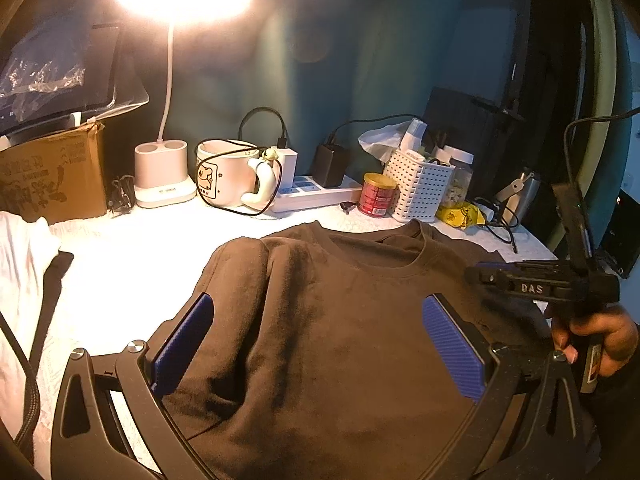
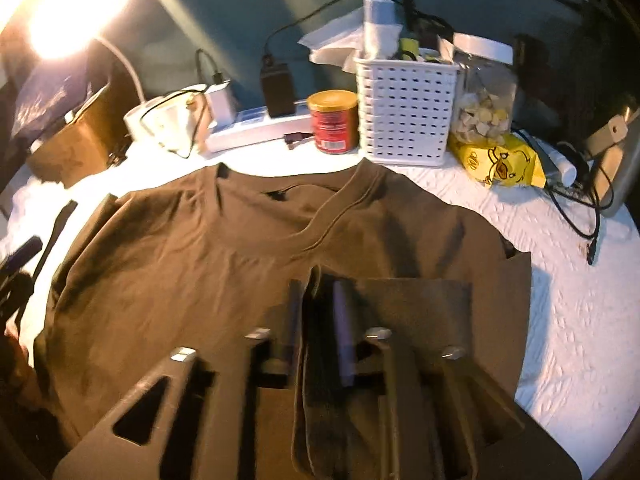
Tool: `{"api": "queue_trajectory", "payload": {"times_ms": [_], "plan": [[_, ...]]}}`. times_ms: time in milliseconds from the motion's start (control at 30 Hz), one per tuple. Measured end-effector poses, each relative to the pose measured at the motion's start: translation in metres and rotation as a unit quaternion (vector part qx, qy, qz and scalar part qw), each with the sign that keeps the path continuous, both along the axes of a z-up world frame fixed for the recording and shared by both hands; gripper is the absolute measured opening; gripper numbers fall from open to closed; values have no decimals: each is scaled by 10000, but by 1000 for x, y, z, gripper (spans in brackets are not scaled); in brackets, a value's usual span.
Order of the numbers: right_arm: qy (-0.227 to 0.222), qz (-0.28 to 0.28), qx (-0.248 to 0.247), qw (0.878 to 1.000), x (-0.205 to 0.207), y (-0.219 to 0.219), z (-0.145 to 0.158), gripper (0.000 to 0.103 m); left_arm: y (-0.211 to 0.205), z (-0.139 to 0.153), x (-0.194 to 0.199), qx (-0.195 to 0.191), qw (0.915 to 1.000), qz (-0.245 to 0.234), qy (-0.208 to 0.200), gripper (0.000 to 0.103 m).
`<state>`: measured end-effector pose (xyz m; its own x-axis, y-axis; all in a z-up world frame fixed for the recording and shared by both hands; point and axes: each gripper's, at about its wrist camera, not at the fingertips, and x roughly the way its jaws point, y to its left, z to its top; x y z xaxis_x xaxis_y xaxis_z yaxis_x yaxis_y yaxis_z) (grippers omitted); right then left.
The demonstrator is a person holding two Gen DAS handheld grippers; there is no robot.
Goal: Fold small clothes
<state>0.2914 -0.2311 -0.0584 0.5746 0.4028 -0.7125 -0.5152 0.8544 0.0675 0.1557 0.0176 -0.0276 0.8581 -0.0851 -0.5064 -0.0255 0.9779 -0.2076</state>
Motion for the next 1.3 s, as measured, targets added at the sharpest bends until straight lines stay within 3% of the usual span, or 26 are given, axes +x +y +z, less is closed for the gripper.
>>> {"api": "queue_trajectory", "payload": {"times_ms": [233,533,700,933,1300], "plan": [[-95,-316,-56,9994,-26,-38,6,40,-12,6,-13,34,9999,-109,-106,103],[269,-543,-95,9981,-69,-74,-24,40,-30,7,-25,78,9995,-283,-105,103],[538,-392,-16,9978,-91,-72,-39,40,-35,9,-32,142,9992,-351,-103,103],[436,-241,-59,9987,-110,-59,-34,40,-28,12,-42,200,9992,-317,-137,103],[147,-323,23,9994,-104,-44,-14,40,16,18,-36,382,9989,-228,-171,103]]}}
